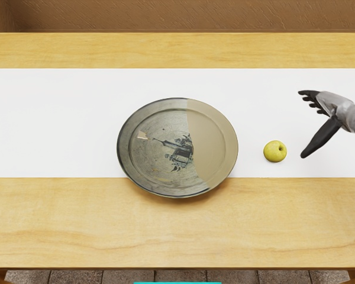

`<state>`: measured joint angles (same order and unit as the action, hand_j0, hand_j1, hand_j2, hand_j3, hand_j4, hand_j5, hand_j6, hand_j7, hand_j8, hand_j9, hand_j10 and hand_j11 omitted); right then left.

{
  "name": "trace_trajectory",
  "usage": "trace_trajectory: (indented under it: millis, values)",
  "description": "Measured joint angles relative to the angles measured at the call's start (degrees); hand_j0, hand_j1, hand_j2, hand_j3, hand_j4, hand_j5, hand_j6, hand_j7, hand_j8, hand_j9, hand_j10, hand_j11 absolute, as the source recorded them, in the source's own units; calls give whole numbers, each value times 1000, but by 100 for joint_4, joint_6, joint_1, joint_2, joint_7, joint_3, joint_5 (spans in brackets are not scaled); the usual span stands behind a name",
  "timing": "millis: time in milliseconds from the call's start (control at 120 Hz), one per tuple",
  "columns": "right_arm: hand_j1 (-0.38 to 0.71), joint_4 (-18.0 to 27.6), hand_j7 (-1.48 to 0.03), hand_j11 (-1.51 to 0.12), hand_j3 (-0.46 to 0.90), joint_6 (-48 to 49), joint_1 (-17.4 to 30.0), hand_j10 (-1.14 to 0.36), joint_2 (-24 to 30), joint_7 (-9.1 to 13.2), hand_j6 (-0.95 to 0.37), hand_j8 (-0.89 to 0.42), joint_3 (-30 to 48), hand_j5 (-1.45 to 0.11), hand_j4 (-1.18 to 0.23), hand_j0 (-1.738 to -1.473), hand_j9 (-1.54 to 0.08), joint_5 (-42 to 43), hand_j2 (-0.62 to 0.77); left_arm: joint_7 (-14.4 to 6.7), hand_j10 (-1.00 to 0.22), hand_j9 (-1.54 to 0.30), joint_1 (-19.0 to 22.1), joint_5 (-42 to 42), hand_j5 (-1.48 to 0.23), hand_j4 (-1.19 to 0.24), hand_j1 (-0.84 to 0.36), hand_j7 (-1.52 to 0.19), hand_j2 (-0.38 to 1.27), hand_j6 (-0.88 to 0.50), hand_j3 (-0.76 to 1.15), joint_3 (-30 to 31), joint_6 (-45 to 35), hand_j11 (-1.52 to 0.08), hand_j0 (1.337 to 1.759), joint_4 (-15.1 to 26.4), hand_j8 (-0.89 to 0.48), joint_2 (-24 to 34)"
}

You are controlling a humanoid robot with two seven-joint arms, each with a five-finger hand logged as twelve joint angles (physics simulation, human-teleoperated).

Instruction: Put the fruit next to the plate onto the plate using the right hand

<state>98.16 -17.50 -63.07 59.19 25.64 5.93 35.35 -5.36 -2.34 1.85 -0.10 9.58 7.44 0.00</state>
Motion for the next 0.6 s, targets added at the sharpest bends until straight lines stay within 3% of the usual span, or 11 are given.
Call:
trace_trajectory:
  millis: [142,275,600]
  values:
    - [-297,62,-59,-59,0,-1089,-32,-50,-449,522,-52,-51,-371,-60,-50,-1658,-59,13,-7,0,-234,-304,2,0,-304,-234,69,-304,47,-234,0,0,0,-304,1658,1,-234,0]
    - [-297,87,-59,-59,0,-1568,-207,-49,-866,780,-51,-50,-894,-60,-49,-1658,-59,16,-7,0,-234,-304,4,0,-304,-234,69,-304,47,-234,0,0,0,-304,1658,1,-234,0]
    - [-296,91,-59,-59,0,-1743,-562,-48,-1669,929,-49,-48,-1278,-59,-47,-1658,-59,9,-7,0,-234,-304,-3,0,-304,-234,69,-304,47,-234,0,1,0,-304,1658,0,-234,0]
